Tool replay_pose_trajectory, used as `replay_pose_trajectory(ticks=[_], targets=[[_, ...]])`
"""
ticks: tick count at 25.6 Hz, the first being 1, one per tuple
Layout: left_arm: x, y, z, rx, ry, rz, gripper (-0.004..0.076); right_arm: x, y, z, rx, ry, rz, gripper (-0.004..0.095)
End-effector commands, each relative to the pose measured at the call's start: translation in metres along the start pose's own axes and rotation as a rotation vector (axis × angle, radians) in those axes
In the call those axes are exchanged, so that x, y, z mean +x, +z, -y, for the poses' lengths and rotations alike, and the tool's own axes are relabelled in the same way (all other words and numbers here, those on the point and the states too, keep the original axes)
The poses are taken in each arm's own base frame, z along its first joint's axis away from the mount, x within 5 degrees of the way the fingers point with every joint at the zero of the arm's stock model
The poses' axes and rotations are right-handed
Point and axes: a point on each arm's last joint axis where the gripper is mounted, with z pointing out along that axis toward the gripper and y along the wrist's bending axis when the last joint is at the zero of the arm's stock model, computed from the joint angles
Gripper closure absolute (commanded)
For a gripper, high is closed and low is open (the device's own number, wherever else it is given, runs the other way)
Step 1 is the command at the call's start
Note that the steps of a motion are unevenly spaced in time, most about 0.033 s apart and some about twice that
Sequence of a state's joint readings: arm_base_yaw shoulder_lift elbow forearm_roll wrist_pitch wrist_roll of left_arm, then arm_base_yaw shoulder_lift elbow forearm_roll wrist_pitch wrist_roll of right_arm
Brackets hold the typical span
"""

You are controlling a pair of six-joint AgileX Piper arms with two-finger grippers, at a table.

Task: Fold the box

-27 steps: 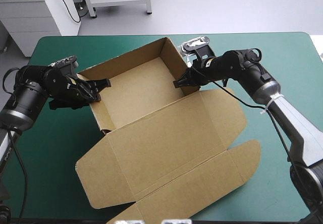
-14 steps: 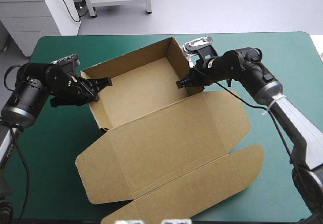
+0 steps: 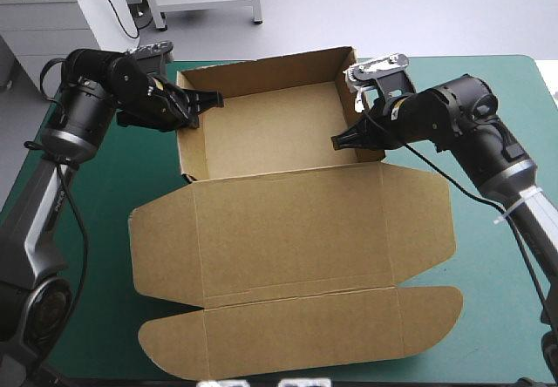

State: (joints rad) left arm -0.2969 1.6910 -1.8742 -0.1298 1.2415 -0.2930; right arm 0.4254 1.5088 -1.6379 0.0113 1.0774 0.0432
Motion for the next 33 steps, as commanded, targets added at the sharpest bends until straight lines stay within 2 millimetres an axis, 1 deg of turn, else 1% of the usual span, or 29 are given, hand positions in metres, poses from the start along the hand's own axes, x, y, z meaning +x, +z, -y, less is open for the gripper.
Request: replay_pose_trajectory(ticks=[1,2,3,4,5,8,10,15,19,24,28,31,33], targets=[[-0.007,-0.014,0.013,-0.037,0.097,0.046,0.0732,0.015,-0.021,0.002,-0.001,-0.043,-0.122,0.0922],[-0.006,-0.007,0.018,-0.033,0.109,0.03,0.0732,0.016,-0.02,0.0,-0.023,-0.032,-0.128,0.0922],[-0.005,0.009,0.024,-0.037,0.128,-0.004,0.0732,0.018,-0.015,-0.003,-0.054,-0.006,-0.147,0.0922],[-0.003,0.021,0.03,-0.036,0.141,-0.032,0.0732,0.021,-0.009,-0.004,-0.064,0.011,-0.17,0.0922],[-0.001,0.03,0.033,-0.038,0.15,-0.051,0.0732,0.023,-0.001,-0.004,-0.067,0.019,-0.195,0.0922],[0.003,0.056,0.04,-0.055,0.177,-0.105,0.0732,0.038,0.034,-0.003,-0.061,0.045,-0.32,0.0922],[0.003,0.071,0.039,-0.065,0.176,-0.135,0.0732,0.041,0.055,-0.003,-0.058,0.048,-0.369,0.0922],[0.005,0.096,0.038,-0.084,0.176,-0.182,0.0732,0.036,0.083,0.0,-0.044,0.084,-0.339,0.0922],[0.008,0.112,0.037,-0.1,0.182,-0.214,0.0732,0.033,0.1,0.009,-0.053,0.138,-0.322,0.0922],[0.011,0.134,0.035,-0.116,0.18,-0.259,0.0732,0.037,0.116,0.018,-0.047,0.169,-0.358,0.0922],[0.013,0.144,0.033,-0.115,0.226,-0.283,0.0732,0.035,0.118,0.018,-0.046,0.156,-0.333,0.0922],[0.014,0.145,0.033,-0.116,0.226,-0.285,0.0731,0.034,0.118,0.019,-0.036,0.149,-0.322,0.0919],[0.014,0.146,0.033,-0.115,0.227,-0.287,0.0717,0.034,0.119,0.021,-0.02,0.138,-0.321,0.0886]])
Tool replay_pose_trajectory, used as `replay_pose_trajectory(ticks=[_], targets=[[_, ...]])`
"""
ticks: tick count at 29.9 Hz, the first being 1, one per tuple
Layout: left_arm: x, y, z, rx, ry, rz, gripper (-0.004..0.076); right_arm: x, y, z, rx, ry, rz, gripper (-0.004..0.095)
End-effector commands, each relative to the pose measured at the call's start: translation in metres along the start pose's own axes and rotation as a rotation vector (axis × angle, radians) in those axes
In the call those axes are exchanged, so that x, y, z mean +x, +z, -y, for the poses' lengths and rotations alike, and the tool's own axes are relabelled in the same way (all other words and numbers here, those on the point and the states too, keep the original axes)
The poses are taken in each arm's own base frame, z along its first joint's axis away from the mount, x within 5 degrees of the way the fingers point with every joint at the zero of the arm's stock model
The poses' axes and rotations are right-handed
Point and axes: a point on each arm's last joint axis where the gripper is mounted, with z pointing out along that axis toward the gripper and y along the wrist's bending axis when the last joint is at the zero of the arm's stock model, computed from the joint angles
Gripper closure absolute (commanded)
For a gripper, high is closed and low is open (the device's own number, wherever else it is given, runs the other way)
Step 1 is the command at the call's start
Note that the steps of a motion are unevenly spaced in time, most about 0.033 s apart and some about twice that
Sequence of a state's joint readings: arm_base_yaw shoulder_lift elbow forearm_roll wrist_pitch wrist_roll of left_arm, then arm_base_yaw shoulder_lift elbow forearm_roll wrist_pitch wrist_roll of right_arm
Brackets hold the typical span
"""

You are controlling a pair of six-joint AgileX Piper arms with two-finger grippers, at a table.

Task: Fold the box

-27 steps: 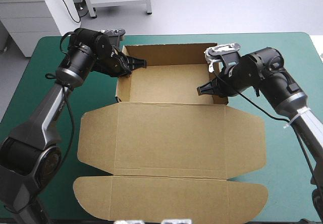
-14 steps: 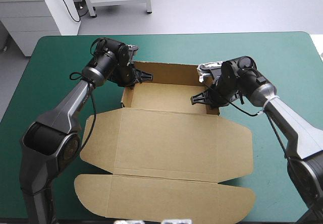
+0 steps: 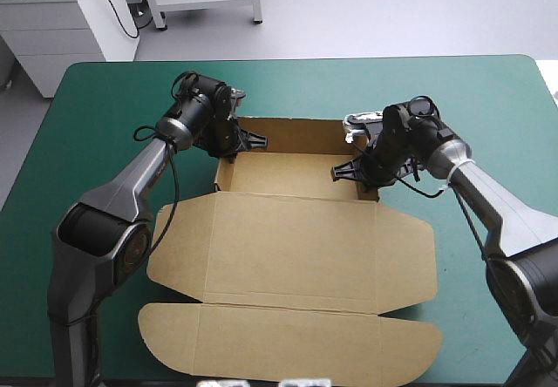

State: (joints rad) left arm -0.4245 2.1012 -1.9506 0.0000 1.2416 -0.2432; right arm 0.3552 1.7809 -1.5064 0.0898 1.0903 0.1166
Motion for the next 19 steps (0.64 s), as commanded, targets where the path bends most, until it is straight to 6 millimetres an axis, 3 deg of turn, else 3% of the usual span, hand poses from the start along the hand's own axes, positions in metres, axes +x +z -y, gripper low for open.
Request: replay_pose_trajectory(ticks=[1,4,8,12,19], targets=[[0.004,-0.032,0.008,0.038,0.045,0.029,0.0702,-0.004,-0.02,-0.003,-0.016,-0.054,0.09,0.0857],[0.005,-0.032,0.011,0.073,0.035,0.021,0.0606,-0.004,-0.02,-0.001,0.005,-0.039,0.087,0.0712],[0.005,-0.032,0.013,0.097,0.028,0.016,0.039,-0.005,-0.02,0.003,0.051,-0.027,0.093,0.0506],[0.005,-0.035,0.013,0.097,0.029,0.022,0.0213,-0.005,-0.021,0.008,0.106,-0.036,0.097,0.0448],[0.006,-0.057,0.004,0.018,0.054,0.089,0.0185,-0.011,-0.033,0.006,0.102,-0.037,0.137,0.0448]])
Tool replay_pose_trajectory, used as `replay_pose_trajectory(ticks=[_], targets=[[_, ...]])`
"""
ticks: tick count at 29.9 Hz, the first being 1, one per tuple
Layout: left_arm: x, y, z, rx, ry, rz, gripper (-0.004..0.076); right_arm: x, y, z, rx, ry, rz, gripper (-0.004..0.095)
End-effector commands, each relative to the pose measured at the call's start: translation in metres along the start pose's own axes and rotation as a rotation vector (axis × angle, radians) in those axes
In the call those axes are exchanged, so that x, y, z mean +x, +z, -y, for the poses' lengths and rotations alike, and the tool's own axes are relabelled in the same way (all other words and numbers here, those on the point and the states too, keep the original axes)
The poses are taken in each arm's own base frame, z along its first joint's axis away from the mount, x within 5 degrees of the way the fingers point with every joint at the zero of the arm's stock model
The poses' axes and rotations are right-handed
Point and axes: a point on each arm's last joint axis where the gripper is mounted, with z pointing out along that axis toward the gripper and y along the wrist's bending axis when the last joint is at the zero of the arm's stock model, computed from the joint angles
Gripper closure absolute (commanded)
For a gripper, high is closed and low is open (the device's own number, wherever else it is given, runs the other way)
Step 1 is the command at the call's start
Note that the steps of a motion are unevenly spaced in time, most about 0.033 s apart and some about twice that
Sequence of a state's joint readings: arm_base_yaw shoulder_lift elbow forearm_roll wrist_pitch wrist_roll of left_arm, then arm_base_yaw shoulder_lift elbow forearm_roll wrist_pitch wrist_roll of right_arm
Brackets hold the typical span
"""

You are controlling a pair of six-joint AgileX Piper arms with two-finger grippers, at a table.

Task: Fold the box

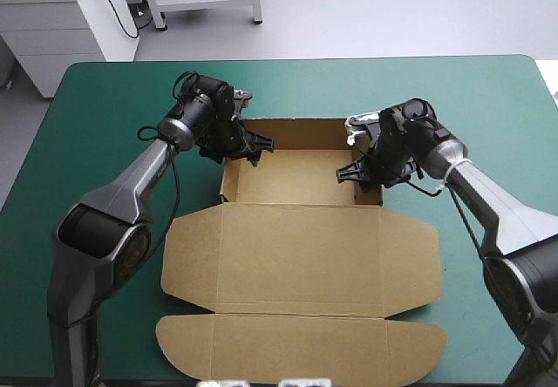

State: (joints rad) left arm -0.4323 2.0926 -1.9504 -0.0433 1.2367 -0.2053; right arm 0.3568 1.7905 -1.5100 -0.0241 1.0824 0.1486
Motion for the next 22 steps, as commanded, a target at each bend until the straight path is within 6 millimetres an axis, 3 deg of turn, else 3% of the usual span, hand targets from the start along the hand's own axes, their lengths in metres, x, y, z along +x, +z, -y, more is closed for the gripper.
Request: replay_pose_trajectory(ticks=[1,7,13,18,22], targets=[[0.005,-0.058,-0.002,-0.043,0.029,0.1,0.0185,-0.01,-0.04,0.001,0.003,-0.008,0.132,0.0448],[0.011,-0.098,-0.011,-0.126,0.05,0.204,0.0185,-0.025,-0.08,0.002,0.011,-0.009,0.213,0.0449],[0.025,-0.156,-0.024,-0.239,0.064,0.351,0.0211,-0.03,-0.112,0.003,0.032,-0.059,0.244,0.0449],[0.046,-0.211,-0.038,-0.344,0.062,0.491,0.0311,-0.03,-0.121,0.002,0.003,0.005,0.272,0.0451],[0.073,-0.259,-0.048,-0.399,0.043,0.612,0.0463,-0.03,-0.121,0.002,0.003,0.014,0.273,0.0451]])
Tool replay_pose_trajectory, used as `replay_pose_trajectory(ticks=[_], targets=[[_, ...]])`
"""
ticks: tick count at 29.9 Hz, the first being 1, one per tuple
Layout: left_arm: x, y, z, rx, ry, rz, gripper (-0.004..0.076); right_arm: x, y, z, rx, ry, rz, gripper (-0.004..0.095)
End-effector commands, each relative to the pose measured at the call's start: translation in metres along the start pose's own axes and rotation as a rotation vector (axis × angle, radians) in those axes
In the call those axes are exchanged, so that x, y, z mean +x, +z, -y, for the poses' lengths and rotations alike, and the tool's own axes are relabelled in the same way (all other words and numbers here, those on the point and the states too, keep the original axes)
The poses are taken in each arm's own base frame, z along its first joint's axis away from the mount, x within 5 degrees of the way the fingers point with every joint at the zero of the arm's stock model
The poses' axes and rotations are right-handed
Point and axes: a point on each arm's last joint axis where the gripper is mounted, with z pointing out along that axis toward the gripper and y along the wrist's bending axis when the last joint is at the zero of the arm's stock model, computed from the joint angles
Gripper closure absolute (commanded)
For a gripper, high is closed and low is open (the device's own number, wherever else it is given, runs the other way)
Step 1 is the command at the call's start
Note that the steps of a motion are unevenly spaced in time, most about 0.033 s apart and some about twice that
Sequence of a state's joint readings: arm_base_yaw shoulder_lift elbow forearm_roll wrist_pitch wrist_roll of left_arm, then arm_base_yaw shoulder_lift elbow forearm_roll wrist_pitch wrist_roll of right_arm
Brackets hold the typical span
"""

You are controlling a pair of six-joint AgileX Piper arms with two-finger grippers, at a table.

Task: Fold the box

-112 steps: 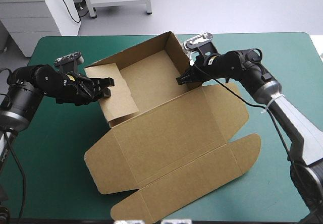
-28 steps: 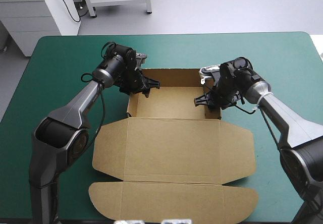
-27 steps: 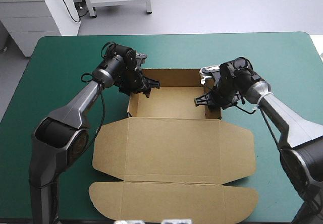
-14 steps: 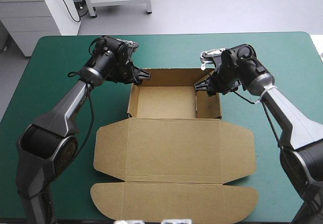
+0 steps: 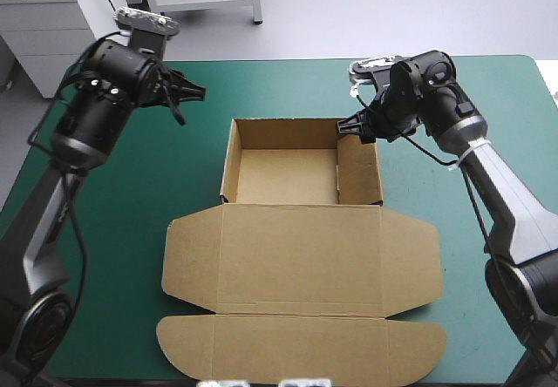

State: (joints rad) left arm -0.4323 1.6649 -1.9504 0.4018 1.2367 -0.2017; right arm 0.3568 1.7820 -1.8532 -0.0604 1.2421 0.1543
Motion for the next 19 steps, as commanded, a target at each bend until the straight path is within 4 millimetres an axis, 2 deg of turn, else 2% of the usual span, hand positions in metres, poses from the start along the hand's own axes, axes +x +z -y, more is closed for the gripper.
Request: replay_pose_trajectory(ticks=[1,5,10,15,19], targets=[[0.004,-0.07,-0.033,-0.065,-0.044,0.126,0.051,-0.001,-0.033,0.002,-0.007,0.01,0.077,0.0451],[0.017,-0.115,-0.042,0.055,-0.109,0.201,0.0719,-0.001,-0.033,0.002,-0.01,0.026,0.076,0.0451],[0.043,-0.144,-0.049,0.128,-0.111,0.225,0.0732,-0.001,-0.033,0.002,-0.011,0.048,0.076,0.045],[0.086,-0.141,-0.051,0.113,-0.075,0.174,0.0732,-0.001,-0.033,0.001,-0.019,0.051,0.075,0.045],[0.13,-0.127,-0.045,0.154,-0.051,0.167,0.0732,-0.001,-0.033,0.0,-0.033,0.054,0.073,0.045]])
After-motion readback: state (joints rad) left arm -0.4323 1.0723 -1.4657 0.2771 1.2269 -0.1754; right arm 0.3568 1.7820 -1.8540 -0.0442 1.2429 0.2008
